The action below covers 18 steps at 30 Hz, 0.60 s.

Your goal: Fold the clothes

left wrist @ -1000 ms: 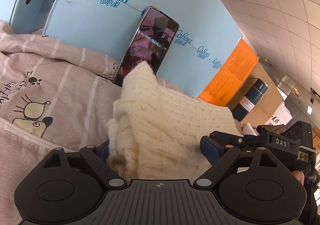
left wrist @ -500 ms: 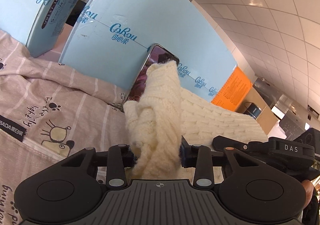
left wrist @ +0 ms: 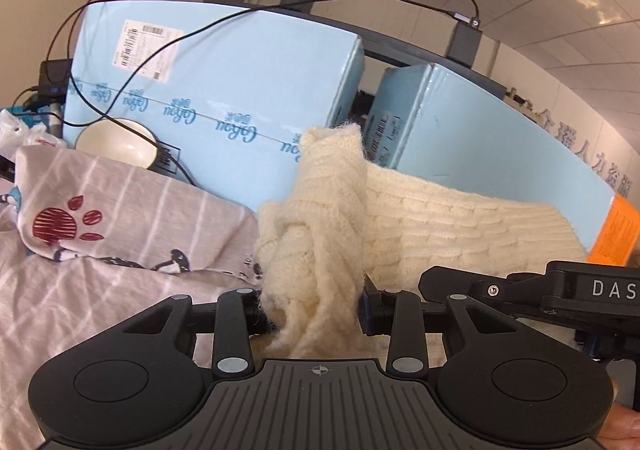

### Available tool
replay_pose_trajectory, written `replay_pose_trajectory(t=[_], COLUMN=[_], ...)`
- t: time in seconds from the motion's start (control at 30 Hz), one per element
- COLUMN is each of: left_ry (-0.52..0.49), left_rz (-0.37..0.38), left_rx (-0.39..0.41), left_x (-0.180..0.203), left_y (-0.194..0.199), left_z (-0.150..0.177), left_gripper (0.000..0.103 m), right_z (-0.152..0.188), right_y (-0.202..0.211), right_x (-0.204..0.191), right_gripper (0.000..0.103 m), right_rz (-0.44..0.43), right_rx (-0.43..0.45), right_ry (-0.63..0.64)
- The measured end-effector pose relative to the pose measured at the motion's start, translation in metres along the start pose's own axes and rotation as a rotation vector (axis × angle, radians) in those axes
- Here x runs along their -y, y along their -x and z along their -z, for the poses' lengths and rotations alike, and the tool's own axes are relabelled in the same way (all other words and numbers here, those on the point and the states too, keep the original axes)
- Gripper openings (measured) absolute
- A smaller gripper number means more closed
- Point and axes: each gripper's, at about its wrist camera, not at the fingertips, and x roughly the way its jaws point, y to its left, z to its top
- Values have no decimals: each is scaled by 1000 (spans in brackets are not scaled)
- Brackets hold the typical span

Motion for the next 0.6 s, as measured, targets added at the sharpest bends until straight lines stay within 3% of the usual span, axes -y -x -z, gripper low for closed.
replay_pose_trajectory(t=[0.3, 0.43, 0.6], left_ry=[41, 53, 65], left_rz=[-220, -274, -303], left_rx=[50, 56, 8], left_x=[-78, -96, -107], left_y=[-1, -11, -34], left_z=[-26, -28, -19], left_gripper=[35, 35, 35], right_z=[-3, -3, 4], right_y=[-106, -143, -174], right_x=[-43, -52, -42], right_gripper=[29, 29, 30], right_rz=[-79, -84, -32], right_rx=[-72, -100, -139], right_ry=[16, 47, 49])
